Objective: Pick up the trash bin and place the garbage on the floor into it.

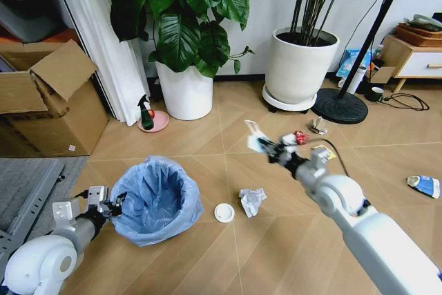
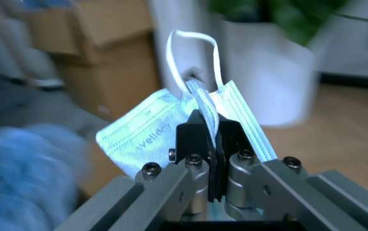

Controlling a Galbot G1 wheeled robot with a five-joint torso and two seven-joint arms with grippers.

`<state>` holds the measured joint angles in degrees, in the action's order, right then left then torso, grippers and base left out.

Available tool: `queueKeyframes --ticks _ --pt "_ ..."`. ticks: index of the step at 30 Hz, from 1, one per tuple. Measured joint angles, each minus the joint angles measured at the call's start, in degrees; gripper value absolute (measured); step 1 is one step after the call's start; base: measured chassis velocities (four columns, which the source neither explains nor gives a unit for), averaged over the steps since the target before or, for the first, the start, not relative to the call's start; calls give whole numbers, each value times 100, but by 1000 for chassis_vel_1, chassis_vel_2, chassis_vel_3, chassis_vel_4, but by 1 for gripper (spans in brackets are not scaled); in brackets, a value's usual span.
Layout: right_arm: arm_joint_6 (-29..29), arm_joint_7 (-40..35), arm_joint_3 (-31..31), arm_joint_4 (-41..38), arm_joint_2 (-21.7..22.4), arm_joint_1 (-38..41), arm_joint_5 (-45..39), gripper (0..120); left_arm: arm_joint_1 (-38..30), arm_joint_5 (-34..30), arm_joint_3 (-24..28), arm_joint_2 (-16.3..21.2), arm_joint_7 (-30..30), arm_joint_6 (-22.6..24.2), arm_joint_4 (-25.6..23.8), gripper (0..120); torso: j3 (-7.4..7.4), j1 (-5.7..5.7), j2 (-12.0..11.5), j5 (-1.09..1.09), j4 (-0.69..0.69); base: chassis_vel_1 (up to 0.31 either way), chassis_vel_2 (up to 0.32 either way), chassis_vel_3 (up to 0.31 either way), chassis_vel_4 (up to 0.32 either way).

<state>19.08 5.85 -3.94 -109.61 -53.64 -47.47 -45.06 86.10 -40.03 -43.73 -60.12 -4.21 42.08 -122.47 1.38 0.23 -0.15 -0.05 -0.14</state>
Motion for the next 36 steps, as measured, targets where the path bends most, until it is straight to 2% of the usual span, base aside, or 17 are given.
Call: queueKeyframes --ticks 1,5,6,10,11,14,25,27,28,30,32,35,36 --pt "0 0 0 0 0 0 0 0 0 0 0 0 0 0 0 0 0 0 0 0 0 0 0 0 0" --pt "-9 -39 1172 -126 -75 1157 -703 0 1 -25 2 62 -9 3 30 0 0 0 0 -1 3 0 0 0 0" --pt "-9 -39 1172 -126 -75 1157 -703 0 1 -25 2 62 -9 3 30 0 0 0 0 -1 3 0 0 0 0" --pt "-15 -1 2083 -98 -277 1810 -1148 0 -4 -36 21 69 -6 5 102 0 0 0 0 -2 1 0 0 0 0" --pt "-15 -1 2083 -98 -277 1810 -1148 0 -4 -36 21 69 -6 5 102 0 0 0 0 -2 1 0 0 0 0" --pt "-20 92 2631 16 -497 2055 -1178 0 -34 -94 40 80 -8 5 162 0 0 0 0 -2 1 0 0 0 0" --pt "67 38 3374 164 -780 2200 -1143 0 -98 -150 45 117 -5 7 267 0 0 0 0 -1 1 0 0 0 0" --pt "125 -15 3498 254 -826 2201 -1085 11 -110 -151 44 115 0 7 278 0 -1 0 0 -1 0 0 0 0 0" --pt "125 -15 3498 254 -826 2201 -1085 11 -110 -151 44 115 0 7 278 0 -1 0 0 -1 0 0 0 0 0" --pt "129 -34 3553 351 -894 2188 -1017 22 -116 -152 43 113 5 7 281 0 0 0 0 -1 1 0 0 0 0" --pt "130 -44 3565 380 -930 2181 -999 25 -121 -153 44 113 6 7 283 0 0 0 1 -1 0 0 0 0 0" --pt "130 -96 3595 443 -1042 2174 -952 39 -137 -153 43 111 9 7 295 0 0 0 1 -1 1 0 0 0 0" --pt "130 -96 3595 443 -1042 2174 -952 39 -137 -153 43 111 9 7 295 0 0 0 1 -1 1 0 0 0 0"
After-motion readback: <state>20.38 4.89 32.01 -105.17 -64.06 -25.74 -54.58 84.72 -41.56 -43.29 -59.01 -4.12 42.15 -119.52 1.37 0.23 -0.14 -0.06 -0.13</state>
